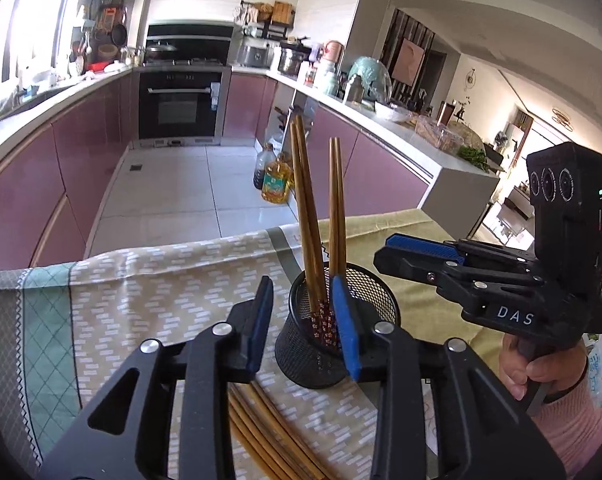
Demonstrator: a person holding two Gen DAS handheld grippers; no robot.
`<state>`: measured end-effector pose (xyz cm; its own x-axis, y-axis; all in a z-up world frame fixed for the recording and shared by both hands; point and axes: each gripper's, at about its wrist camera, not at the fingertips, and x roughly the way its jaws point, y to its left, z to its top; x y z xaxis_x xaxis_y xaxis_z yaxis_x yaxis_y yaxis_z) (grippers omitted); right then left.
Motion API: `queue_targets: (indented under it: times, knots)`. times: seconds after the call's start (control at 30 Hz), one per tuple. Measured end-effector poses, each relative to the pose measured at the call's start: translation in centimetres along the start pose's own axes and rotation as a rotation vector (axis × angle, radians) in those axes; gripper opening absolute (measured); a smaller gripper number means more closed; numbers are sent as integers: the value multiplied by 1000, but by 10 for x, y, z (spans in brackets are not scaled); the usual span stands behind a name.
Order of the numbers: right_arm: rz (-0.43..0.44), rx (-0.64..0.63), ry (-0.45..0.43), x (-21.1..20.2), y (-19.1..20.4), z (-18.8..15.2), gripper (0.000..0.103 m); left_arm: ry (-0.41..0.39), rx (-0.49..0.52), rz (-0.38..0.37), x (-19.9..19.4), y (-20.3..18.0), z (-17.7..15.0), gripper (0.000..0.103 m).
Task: Organize utensils
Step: 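Drop the chopsticks into the mesh cup and open both grippers, then move both open grippers back over the remaining chopsticks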
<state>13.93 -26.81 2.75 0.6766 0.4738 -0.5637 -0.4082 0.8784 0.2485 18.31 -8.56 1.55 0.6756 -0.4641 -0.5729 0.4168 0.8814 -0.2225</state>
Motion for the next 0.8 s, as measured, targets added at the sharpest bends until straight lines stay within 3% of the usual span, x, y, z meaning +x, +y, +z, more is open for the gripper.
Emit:
queue_targets:
  times: [0.1,0.23,0.33,0.8]
  knots:
    - [21,-22,-23,-12,11,-7,29,-47,13,18,-22,-1,-7,40]
    - [54,-80,-28,-26,27,-22,48,-84,13,32,-47,3,-22,44]
    - [71,-107,-5,-27,38,-36,48,-80,19,62,-56,8,-37,46]
    - [84,-76,207,23,54,-105,48,156,-54,110,-30,36,-120,46]
